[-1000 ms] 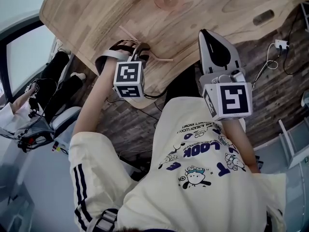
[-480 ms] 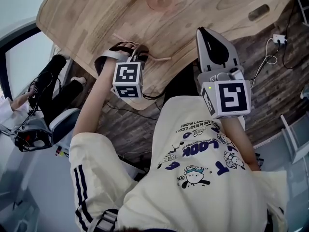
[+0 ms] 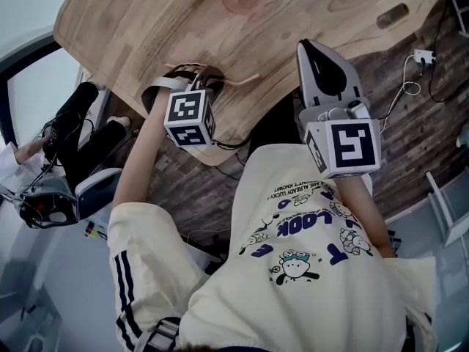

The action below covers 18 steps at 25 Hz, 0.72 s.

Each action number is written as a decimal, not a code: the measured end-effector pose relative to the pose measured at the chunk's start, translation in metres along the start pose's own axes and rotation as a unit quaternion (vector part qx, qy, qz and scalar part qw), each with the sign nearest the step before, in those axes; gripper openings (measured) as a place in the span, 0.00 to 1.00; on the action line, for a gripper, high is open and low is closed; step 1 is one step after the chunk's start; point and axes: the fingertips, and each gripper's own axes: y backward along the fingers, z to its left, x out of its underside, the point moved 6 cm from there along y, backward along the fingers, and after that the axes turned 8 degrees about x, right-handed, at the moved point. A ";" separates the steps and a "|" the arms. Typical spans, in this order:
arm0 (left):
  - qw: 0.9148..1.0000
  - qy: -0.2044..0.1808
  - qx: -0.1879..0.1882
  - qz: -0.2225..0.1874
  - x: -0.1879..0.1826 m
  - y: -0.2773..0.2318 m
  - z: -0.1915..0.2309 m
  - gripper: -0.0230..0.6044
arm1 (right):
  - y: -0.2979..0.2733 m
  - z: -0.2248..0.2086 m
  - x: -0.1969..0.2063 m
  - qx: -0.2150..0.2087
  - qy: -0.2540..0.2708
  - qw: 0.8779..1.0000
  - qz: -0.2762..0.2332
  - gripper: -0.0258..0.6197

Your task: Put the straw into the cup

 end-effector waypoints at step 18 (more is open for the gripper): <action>0.999 0.032 0.002 -0.009 -0.004 -0.005 -0.013 0.14 | 0.011 0.006 0.014 0.000 -0.002 1.000 0.007 0.04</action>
